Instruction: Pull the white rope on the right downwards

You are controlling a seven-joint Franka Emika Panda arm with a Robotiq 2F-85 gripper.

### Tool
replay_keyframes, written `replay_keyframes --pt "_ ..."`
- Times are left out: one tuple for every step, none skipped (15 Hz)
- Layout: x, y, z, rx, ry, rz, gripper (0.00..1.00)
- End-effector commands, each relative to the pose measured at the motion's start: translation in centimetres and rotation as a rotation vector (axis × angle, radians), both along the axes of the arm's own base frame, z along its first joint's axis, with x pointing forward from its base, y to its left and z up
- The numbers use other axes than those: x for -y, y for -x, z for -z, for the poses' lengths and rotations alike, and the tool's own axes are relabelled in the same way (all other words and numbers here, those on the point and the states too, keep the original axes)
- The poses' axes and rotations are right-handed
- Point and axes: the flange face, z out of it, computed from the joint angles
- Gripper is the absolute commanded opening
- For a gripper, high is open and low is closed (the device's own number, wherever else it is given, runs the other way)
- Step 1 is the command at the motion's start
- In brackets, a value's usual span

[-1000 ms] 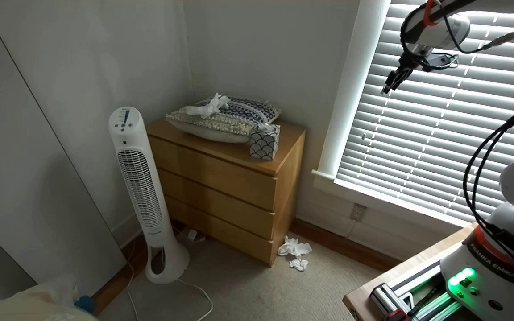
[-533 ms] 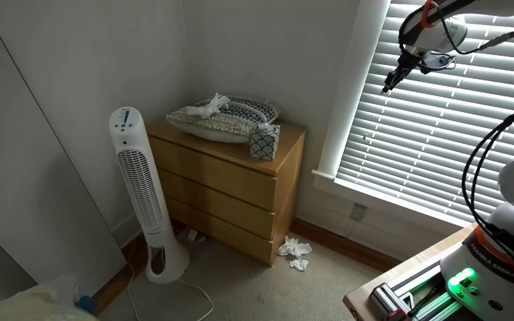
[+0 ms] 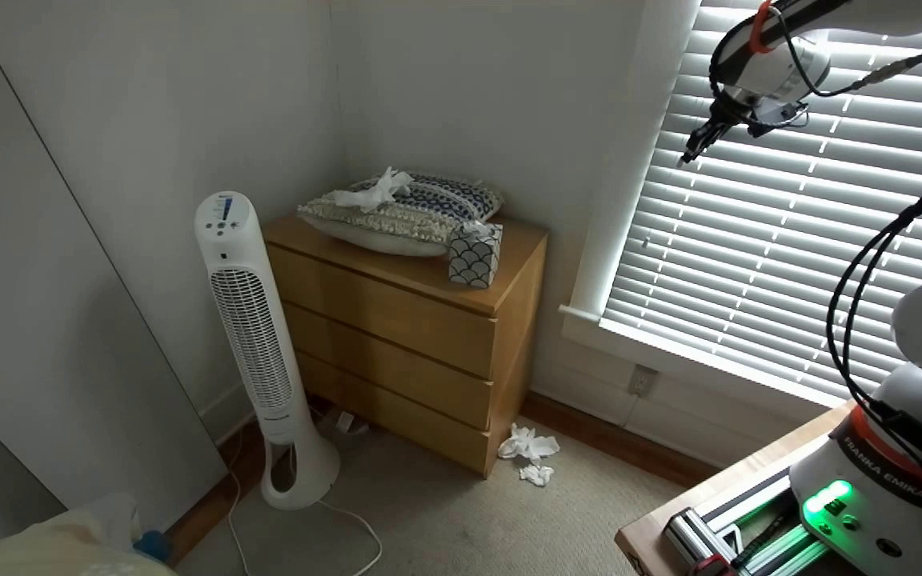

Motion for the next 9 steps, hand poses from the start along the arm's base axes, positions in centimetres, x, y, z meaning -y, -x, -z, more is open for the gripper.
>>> replay_keyframes --pt "0.45 -0.15 0.50 0.032 -0.018 -0.019 0.29" --pt "0.42 -0.18 0.55 0.035 -0.027 -0.021 0.31" --pt "0.38 -0.22 0.61 0.037 -0.034 -0.026 0.30" --pt "0.36 -0.25 0.65 0.041 -0.037 -0.028 0.32" --pt "0.36 -0.28 0.69 0.043 -0.040 -0.032 0.31" --pt "0.34 -0.31 0.67 0.050 -0.041 -0.036 0.31" --pt "0.35 -0.32 0.69 0.051 -0.042 -0.040 0.25" --pt "0.39 -0.31 0.71 0.053 -0.043 -0.041 0.21" --pt "0.41 -0.30 0.72 0.053 -0.044 -0.042 0.08"
